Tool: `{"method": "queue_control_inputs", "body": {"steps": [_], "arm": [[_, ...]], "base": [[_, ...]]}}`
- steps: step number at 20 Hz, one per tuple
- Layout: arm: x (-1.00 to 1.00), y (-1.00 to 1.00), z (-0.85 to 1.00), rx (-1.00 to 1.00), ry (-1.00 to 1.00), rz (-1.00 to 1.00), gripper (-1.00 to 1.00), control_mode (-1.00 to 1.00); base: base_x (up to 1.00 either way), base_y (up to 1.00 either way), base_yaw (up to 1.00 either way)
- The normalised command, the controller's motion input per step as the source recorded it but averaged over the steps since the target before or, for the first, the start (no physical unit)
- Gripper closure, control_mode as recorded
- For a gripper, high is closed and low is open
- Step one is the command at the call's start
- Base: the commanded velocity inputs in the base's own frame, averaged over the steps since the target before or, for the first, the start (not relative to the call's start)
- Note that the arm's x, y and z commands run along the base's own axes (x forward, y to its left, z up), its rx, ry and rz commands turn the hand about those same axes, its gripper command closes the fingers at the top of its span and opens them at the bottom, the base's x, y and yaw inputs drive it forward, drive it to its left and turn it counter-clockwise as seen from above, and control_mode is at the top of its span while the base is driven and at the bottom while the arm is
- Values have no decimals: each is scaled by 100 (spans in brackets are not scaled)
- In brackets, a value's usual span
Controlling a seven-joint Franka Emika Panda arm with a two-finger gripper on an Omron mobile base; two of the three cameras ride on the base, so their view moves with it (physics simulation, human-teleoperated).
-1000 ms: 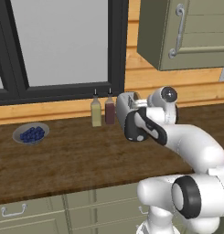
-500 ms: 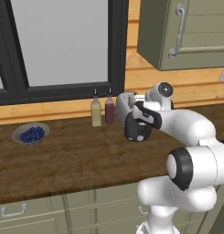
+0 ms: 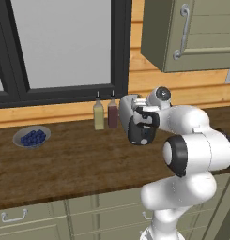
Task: Start the toaster. Once the lever pops up, take the bread to the plate on the dining counter.
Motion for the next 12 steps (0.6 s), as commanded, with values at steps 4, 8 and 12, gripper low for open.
{"method": "queue_control_inputs", "body": {"steps": [4,8,12], "arm": [[23,0,-20,0,0,-1,-100,-100],[31,0,-14,2,0,0,-100,-100],[37,0,-11,3,0,0,-100,-100]], "base": [[0,0,0],[0,0,0],[0,0,0]]}}
